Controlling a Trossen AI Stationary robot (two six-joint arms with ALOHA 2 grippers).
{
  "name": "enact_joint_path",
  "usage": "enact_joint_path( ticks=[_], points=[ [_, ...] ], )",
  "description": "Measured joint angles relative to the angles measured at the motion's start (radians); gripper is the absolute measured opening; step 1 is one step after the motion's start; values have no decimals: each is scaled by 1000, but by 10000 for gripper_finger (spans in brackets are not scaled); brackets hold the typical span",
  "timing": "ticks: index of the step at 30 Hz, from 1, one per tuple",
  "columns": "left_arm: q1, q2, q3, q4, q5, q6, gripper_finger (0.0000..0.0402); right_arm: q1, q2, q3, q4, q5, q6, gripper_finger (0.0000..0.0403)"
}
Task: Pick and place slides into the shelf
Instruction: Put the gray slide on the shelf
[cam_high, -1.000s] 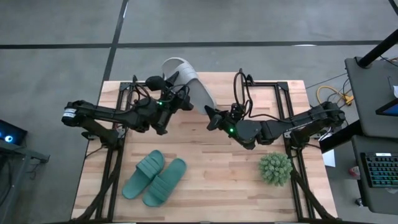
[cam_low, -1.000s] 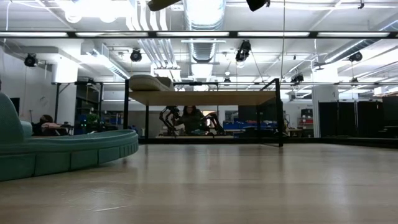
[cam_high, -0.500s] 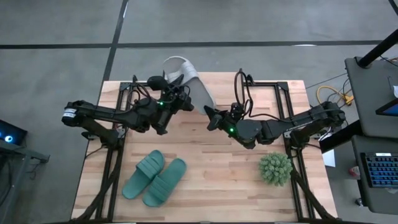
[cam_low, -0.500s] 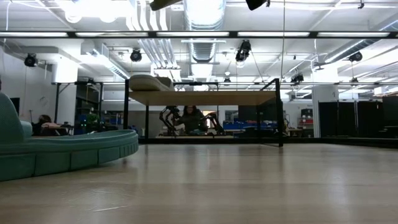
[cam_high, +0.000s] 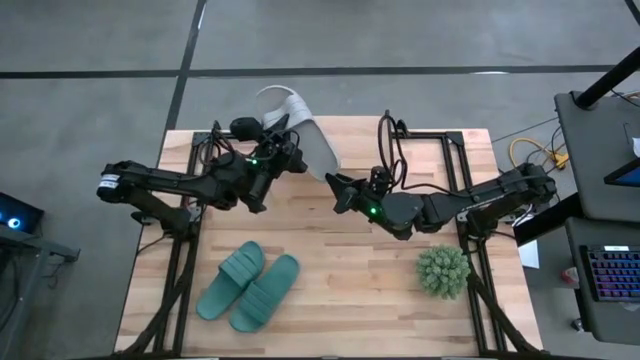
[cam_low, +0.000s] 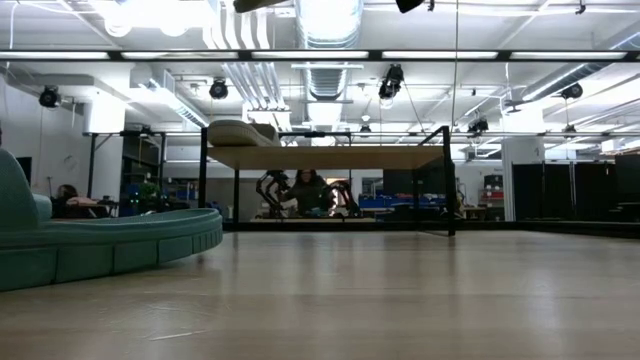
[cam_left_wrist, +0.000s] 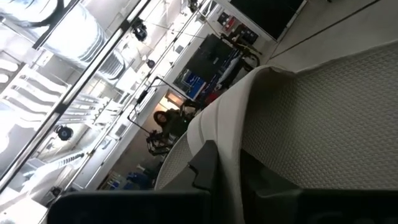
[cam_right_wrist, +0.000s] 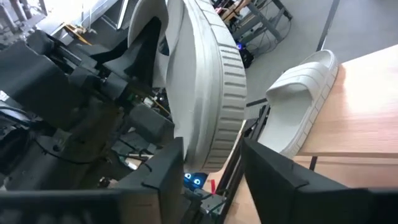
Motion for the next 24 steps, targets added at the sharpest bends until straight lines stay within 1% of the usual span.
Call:
enact_joint_path(
  ticks=[5,12,14,17,20,24],
  points=[
    [1,-26,-1,-8,7,11,0,-1,-2,0,6,-3,-43,170],
    [1,-113,0,-3,9,4,0,-1,-32,-1,-22,0,-59,172],
    [-4,-138,-1,-6,8,-3,0,-1,-55,-1,-31,17,-87,173],
    [-12,-170,-3,-22,16,-54,0,-1,-87,-1,-68,66,-139,173],
    [-26,-200,-3,-62,42,-111,0,-1,-117,-1,-106,76,-173,173],
    [-37,-226,-4,-156,130,-235,0,-1,-148,-1,-151,78,-176,173]
  ],
)
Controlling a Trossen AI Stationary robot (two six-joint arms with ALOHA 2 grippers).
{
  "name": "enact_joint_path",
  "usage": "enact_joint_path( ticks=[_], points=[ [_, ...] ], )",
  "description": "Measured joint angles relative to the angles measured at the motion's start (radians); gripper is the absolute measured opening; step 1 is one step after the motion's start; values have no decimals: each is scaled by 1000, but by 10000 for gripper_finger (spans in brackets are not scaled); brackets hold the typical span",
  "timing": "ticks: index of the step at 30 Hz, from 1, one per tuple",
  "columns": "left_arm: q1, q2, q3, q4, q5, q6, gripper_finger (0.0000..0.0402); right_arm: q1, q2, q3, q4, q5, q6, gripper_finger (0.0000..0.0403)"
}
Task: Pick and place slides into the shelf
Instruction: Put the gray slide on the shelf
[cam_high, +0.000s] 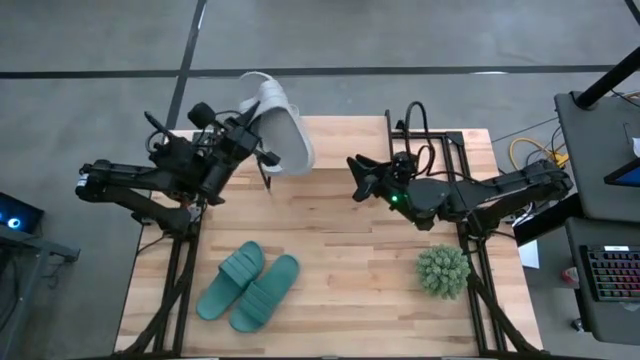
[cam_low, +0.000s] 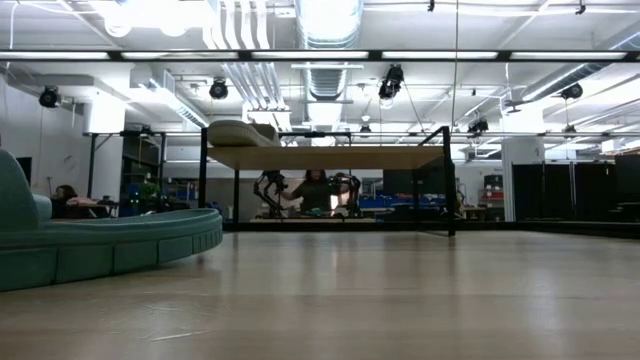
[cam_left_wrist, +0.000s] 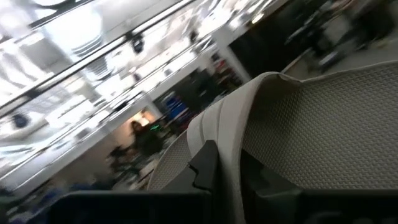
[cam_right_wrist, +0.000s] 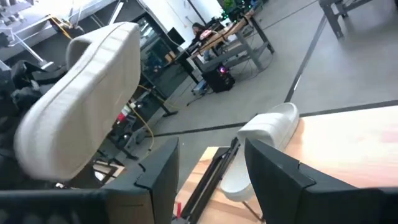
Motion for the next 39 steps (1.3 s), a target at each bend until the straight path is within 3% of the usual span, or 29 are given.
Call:
enact_joint_path(
  ticks=[7,25,33,39],
  points=[
    [0,-17,-1,-192,187,-246,0,0,-9,-1,-32,-2,6,171],
    [3,14,-2,-412,429,-342,0,0,-2,-13,-87,-2,16,161],
    [16,40,-2,-552,425,-331,0,0,-2,-23,-88,-2,9,155],
    [16,50,-2,-559,419,-337,0,0,-2,-25,-126,-2,12,157]
  ],
)
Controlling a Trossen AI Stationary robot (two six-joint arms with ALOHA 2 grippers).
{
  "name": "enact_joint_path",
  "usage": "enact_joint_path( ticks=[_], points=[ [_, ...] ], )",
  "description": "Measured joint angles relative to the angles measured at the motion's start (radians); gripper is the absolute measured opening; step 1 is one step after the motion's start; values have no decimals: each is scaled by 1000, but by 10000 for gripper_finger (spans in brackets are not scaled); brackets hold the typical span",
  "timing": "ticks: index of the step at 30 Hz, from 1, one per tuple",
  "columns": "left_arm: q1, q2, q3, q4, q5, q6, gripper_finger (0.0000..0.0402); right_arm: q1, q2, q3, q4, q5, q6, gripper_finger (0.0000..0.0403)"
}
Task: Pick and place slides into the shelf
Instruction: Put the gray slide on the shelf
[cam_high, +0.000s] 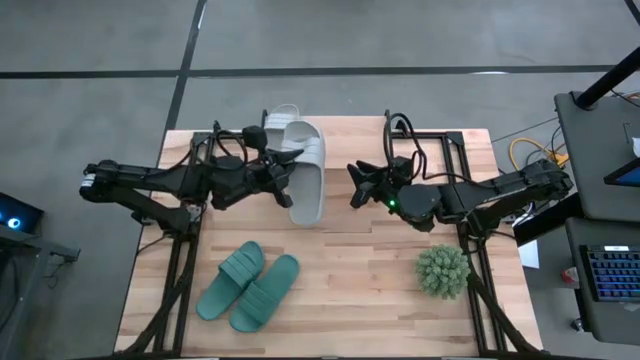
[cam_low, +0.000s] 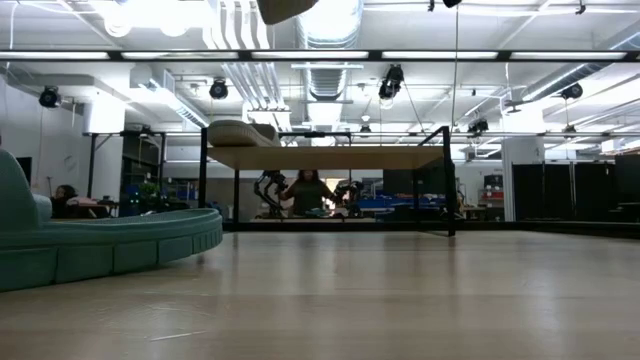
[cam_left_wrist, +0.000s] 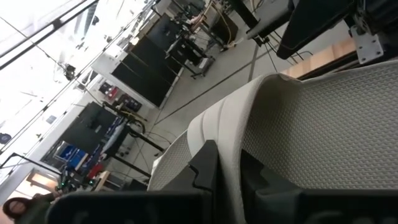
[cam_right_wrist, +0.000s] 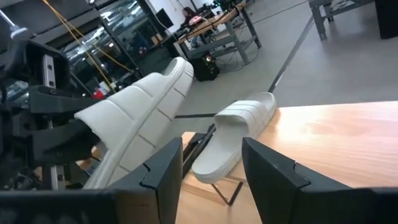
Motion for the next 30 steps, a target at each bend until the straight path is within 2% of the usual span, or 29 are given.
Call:
enact_joint_path(
  ticks=[15,19,30],
  points=[
    [13,-11,1,-1,-42,-2,0,0,-12,3,-22,0,-42,152],
    [52,-11,1,-1,89,-3,0,0,-24,2,-29,0,-42,153],
    [202,-1,1,-6,242,6,0,0,-69,1,-88,0,-37,143]
  ],
)
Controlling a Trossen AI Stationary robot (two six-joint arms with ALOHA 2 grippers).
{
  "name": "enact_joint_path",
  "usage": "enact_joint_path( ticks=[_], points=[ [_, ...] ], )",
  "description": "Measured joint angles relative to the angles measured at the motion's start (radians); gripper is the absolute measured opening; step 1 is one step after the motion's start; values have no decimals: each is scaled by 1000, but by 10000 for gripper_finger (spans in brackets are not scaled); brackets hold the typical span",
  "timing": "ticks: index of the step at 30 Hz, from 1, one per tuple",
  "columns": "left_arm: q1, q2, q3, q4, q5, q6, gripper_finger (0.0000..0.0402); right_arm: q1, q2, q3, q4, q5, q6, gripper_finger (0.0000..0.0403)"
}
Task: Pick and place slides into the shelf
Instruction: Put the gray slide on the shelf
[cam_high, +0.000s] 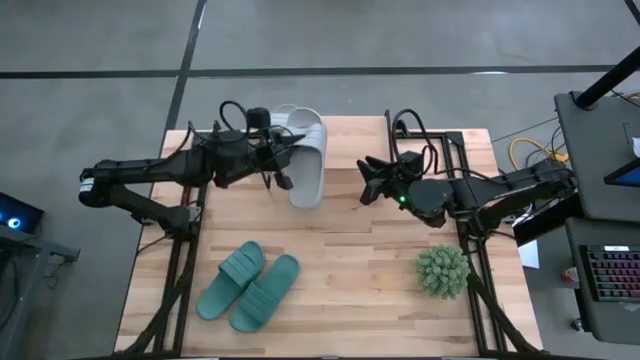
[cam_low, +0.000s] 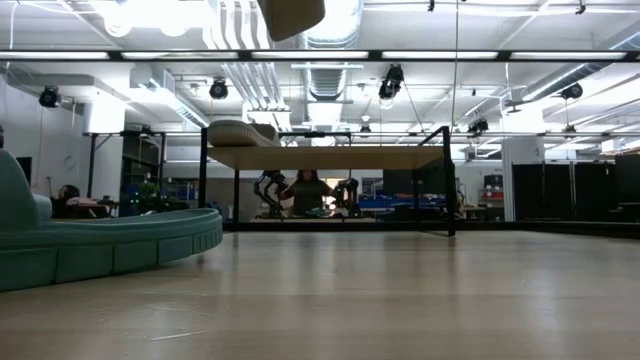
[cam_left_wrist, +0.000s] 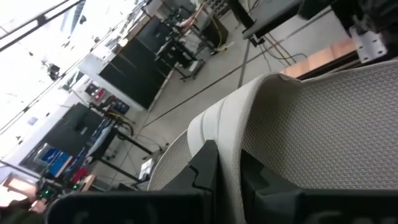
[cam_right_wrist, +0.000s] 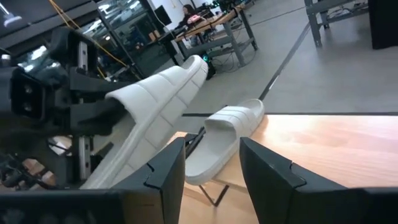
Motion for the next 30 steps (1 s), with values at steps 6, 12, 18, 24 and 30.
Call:
enact_joint_path(
  ticks=[6,12,18,24,30],
  points=[
    [66,29,-13,5,74,69,0,0,-4,0,-7,0,-19,145],
    [112,94,-11,-6,82,117,0,0,-4,0,-15,0,-19,144],
    [139,155,-10,-3,83,150,0,0,-4,1,-25,0,-19,139],
    [177,194,-6,3,82,154,0,0,-4,1,-48,0,-21,143],
    [214,222,-5,-1,108,160,0,0,-4,1,-53,0,-24,141]
  ],
)
